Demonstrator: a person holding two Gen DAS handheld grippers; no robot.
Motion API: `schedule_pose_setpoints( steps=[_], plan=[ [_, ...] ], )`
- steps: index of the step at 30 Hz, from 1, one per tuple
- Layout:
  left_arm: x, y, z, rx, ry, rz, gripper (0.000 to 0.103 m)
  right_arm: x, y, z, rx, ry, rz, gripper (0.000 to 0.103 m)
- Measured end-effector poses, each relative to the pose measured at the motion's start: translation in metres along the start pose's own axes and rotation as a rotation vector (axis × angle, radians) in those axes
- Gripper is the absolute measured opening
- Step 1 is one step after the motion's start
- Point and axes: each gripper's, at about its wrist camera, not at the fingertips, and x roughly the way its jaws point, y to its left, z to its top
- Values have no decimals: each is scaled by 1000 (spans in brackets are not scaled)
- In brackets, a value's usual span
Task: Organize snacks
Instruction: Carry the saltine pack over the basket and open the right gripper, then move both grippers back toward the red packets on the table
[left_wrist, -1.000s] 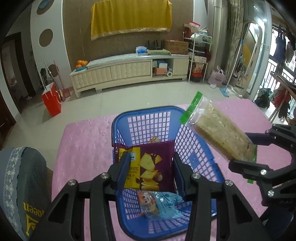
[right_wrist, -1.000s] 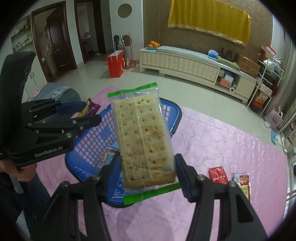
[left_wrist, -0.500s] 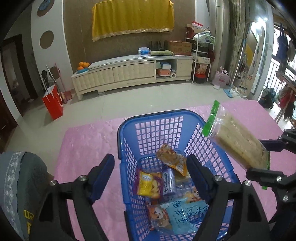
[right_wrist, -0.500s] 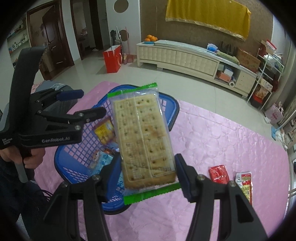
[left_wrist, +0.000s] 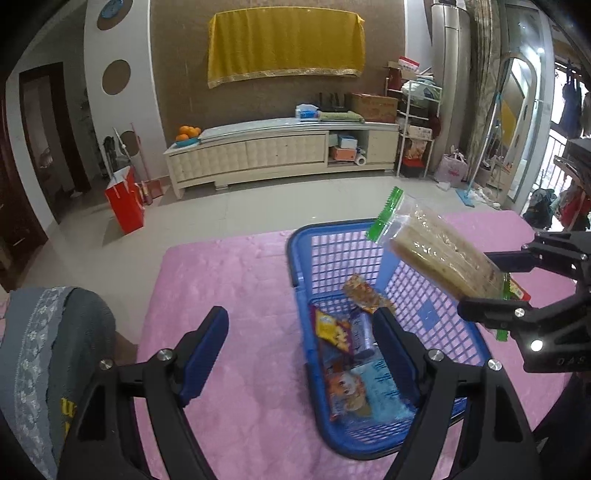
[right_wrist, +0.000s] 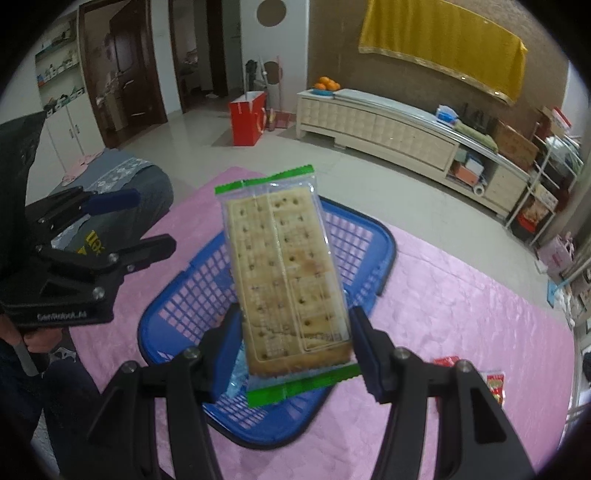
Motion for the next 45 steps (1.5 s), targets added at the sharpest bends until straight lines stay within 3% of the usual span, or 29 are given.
schedule_pose_setpoints(
  steps=[6, 27, 30, 32, 34, 36, 45],
  plan=[
    [6, 20, -5, -39, 20, 5, 78, 19, 14, 10, -50, 21, -32, 61],
    [48, 31, -15, -64, 90, 2, 78, 84, 7, 13, -42, 129, -30, 61],
    [46, 33, -16, -67, 86, 8, 78, 81, 7, 14, -51, 105, -24, 64],
    [43, 34, -16, -69, 84, 2, 78, 79, 8, 14, -53, 108, -25, 70],
    [38, 32, -16, -70, 78, -1, 78, 73, 8, 14, -59, 93, -38, 84],
    [33, 30, -16, -69, 71, 0, 78, 63, 10, 13, -63, 72, -54, 89],
    [-1, 5, -14, -47, 28, -8, 78, 7, 3, 5, -34, 0, -65, 91]
  ],
)
